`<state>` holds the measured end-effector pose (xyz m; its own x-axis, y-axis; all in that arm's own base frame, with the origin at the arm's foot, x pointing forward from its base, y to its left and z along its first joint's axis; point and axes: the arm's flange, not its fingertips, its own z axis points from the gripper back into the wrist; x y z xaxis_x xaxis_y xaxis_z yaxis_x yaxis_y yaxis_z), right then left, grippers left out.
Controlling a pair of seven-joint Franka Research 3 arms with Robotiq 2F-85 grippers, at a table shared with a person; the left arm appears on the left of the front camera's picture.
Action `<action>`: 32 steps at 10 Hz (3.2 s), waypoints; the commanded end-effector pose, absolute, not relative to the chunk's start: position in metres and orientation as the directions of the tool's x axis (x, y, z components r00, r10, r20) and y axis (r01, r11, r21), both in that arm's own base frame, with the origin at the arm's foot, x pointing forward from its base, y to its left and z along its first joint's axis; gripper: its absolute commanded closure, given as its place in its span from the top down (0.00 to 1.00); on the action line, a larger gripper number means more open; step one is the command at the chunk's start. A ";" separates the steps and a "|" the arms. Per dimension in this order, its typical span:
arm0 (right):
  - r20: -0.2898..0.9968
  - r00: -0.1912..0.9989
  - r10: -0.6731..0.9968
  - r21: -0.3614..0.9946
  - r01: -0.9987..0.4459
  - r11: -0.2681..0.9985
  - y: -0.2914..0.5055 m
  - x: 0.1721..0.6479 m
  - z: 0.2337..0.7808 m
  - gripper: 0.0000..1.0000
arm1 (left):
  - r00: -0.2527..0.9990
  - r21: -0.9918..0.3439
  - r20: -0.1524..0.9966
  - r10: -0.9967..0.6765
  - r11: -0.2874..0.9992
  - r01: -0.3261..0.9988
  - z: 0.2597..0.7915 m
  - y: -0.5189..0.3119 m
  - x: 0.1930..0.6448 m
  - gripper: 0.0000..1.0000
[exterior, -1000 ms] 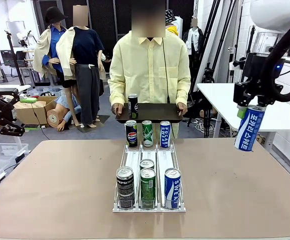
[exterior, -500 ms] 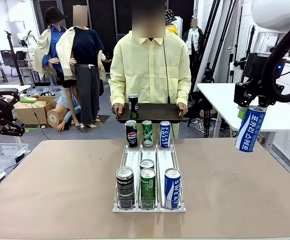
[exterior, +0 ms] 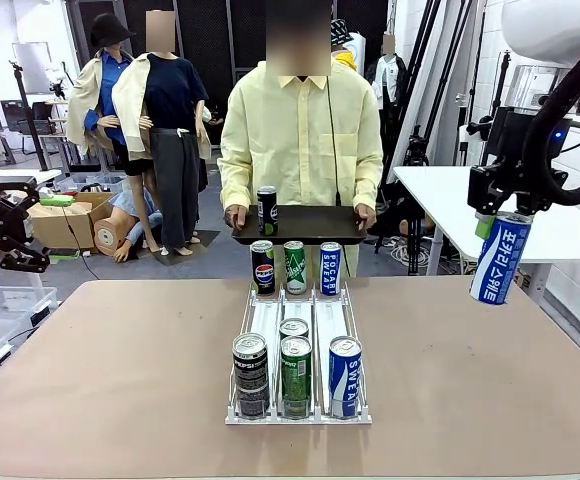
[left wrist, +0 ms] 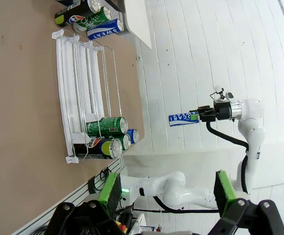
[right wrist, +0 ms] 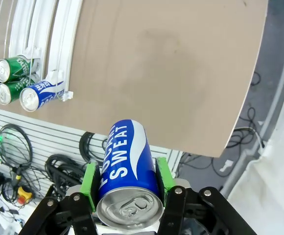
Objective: Retrieve and hand over the desired beverage to the person.
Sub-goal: Place the picked can on the Handle tray extended by the person.
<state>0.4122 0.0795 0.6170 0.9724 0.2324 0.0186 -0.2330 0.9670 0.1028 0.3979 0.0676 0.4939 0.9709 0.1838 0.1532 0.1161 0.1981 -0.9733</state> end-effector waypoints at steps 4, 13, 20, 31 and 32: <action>0.028 0.973 0.231 0.103 -0.233 0.967 0.079 0.412 0.620 0.00 | 0.969 -0.974 0.158 0.190 0.190 0.122 0.496 0.068 0.396 1.00; 0.028 0.973 0.231 0.103 -0.233 0.967 0.079 0.412 0.620 0.00 | 0.969 -0.974 0.158 0.190 0.190 0.122 0.496 0.068 0.396 1.00; 0.028 0.973 0.231 0.103 -0.233 0.967 0.079 0.412 0.620 0.00 | 0.969 -0.974 0.158 0.190 0.190 0.122 0.496 0.068 0.396 1.00; -0.057 0.925 0.375 0.018 -0.374 0.927 0.157 0.494 0.642 0.00 | 0.969 -0.974 0.158 0.190 0.190 0.122 0.496 0.068 0.396 1.00; -0.057 0.924 0.379 0.016 -0.379 0.925 0.156 0.494 0.641 0.00 | 0.969 -0.974 0.158 0.190 0.190 0.122 0.496 0.068 0.396 1.00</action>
<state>0.4946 0.1575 0.6345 0.9263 0.3733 -0.0507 -0.3716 0.9276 0.0389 0.3978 0.0675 0.4940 0.9709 0.1836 0.1536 0.1164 0.1983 -0.9732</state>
